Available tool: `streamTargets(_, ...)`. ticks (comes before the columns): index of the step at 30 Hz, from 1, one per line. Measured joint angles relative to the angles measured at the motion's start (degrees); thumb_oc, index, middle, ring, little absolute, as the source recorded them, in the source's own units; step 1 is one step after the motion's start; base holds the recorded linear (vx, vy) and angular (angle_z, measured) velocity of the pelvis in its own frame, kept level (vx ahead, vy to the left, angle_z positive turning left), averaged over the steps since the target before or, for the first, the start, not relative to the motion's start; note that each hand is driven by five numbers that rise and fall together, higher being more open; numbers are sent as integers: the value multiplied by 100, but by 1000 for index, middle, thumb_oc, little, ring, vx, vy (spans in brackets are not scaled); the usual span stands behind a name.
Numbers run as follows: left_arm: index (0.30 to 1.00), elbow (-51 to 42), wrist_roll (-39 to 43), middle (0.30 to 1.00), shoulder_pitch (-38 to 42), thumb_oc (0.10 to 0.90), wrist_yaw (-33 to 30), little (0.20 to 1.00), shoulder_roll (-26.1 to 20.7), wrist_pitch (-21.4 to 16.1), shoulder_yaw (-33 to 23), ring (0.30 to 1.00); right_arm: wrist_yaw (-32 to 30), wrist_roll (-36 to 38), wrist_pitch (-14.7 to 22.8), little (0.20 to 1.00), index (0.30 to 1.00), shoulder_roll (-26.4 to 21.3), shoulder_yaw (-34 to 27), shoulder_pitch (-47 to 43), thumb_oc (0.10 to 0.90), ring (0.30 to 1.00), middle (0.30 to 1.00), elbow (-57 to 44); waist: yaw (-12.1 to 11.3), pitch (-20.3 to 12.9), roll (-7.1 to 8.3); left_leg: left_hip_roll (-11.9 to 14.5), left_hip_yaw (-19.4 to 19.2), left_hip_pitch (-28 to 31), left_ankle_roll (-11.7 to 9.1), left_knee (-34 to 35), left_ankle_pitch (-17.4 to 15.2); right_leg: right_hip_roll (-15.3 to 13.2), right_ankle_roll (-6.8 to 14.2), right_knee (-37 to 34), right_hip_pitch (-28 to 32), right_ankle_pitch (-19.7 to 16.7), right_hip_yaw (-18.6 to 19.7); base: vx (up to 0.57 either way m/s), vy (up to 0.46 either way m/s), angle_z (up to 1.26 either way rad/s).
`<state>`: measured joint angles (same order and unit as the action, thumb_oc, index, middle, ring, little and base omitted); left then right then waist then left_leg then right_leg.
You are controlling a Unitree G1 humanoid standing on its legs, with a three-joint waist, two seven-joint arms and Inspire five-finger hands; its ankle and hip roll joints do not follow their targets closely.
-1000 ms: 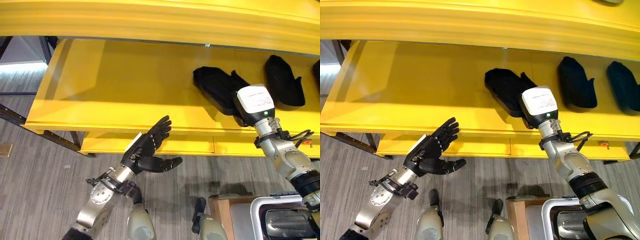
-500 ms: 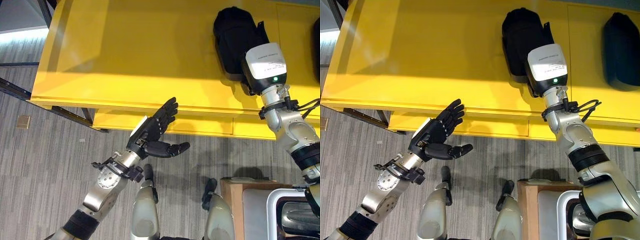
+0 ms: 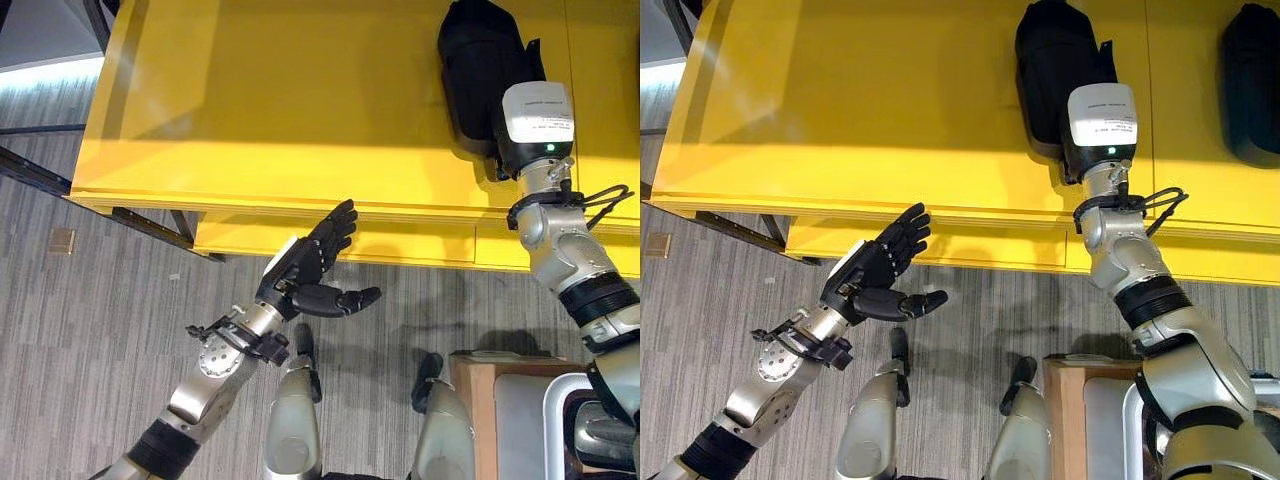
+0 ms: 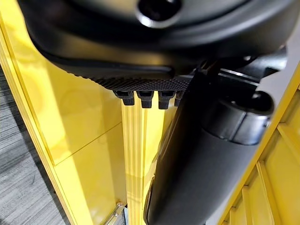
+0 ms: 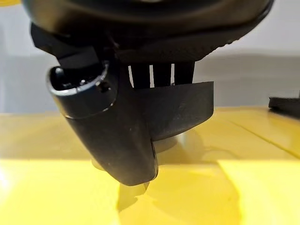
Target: Move parts from the plastic box to the shelf.
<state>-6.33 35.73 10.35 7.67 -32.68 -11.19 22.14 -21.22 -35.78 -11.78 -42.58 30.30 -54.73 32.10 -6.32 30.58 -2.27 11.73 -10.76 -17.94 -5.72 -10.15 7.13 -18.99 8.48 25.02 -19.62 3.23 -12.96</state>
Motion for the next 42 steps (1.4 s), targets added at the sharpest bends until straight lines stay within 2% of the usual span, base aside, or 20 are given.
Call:
streamTargets(10, 1000, -5, 0, 1000, 3, 900, -134, 1000, 48, 158, 3, 1000, -9, 50, -230, 300, 300, 161, -13, -39, 400, 300, 300, 29, -5, -1, -5, -1, 0, 9, -26, -4, 18, -2, -2, 10, 2, 3, 4, 0, 3, 0)
streamTargets(15, 1000, -6, 4, 1000, -1, 900, -387, 1000, 48, 157, 1, 1000, -40, 47, -232, 300, 300, 179, -13, -42, 400, 300, 300, 30, -4, -3, -33, -15, -4, 14, -26, -9, 19, -17, -1, 19, 3, 2, 10, 0, 0, 0)
streamTargets(25, 1000, -6, 2, 1000, -18, 900, -353, 1000, 56, 157, 1, 1000, -111, 52, -109, 300, 300, 181, -12, -89, 400, 300, 300, 205, -14, -4, -138, -17, -4, 23, -29, -38, 22, -27, 0, 32, 22, 1, 8, 0, 0, 0)
streamTargets(42, 1000, -5, 1, 1000, -19, 900, -319, 1000, 57, 157, 48, 1000, -226, 52, -98, 300, 300, 195, -3, -174, 400, 300, 300, 471, -30, -4, -143, -60, 9, 26, -15, -62, 29, -81, 0, 82, 22, 1, 9, 6, -3, 0)
